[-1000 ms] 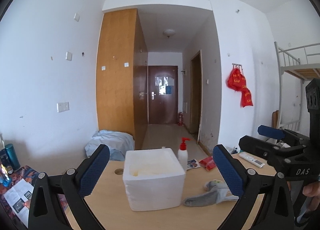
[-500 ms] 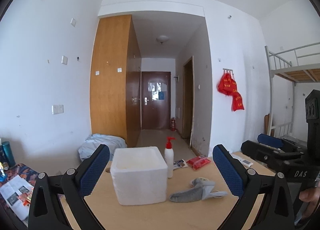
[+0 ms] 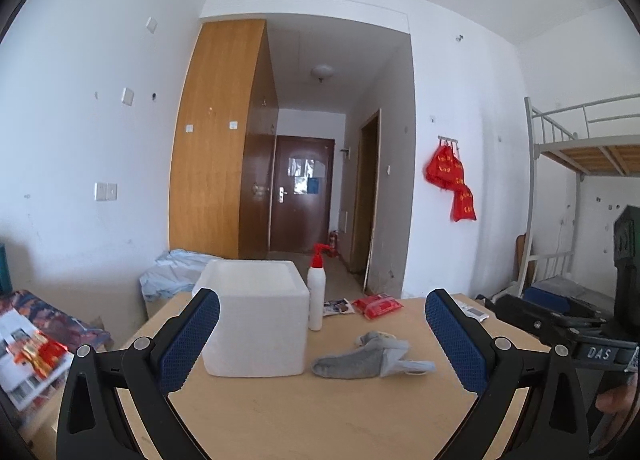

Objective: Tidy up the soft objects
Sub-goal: 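Withdraw both open grippers from the foam box back toward the table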

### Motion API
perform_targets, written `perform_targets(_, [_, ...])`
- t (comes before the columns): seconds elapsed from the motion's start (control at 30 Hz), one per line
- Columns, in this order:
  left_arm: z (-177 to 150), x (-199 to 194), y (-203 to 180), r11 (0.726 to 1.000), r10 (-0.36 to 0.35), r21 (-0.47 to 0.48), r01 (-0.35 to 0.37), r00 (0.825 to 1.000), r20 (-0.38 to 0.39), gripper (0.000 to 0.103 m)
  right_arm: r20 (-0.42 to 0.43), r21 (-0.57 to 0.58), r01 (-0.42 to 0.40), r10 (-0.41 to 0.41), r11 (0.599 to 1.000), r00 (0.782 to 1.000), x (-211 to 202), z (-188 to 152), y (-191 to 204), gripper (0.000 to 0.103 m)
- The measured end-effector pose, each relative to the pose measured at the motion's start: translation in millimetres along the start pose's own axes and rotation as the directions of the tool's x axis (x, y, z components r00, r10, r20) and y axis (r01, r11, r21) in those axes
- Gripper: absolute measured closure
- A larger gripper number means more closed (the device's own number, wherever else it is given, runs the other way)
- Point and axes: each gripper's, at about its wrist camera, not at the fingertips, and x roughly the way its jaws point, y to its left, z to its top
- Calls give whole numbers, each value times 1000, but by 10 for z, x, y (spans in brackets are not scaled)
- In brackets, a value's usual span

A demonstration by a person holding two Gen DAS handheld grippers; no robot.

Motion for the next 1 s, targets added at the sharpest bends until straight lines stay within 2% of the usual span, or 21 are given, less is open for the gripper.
perform_targets(0.13, [-164, 71, -22, 1000, 12, 14, -12, 1000, -2, 0, -15, 6, 20, -20, 1000, 1000, 12, -140, -51, 0])
perform_targets(0.33, [-351, 114, -44, 1000, -22, 2, 22, 1000, 2, 0, -41, 28, 25, -23, 999, 999, 66, -284, -181, 0])
perform_targets(0.5, [-481, 181, -123, 999, -32, 7, 32, 999, -32, 0, -66, 66, 34, -29, 997, 997, 91, -417, -345, 0])
perform_targets(1.0, [-508, 429, -267, 996, -86, 16, 87, 993, -78, 0, -116, 82, 73, -64, 994, 991, 205, -443, -530, 0])
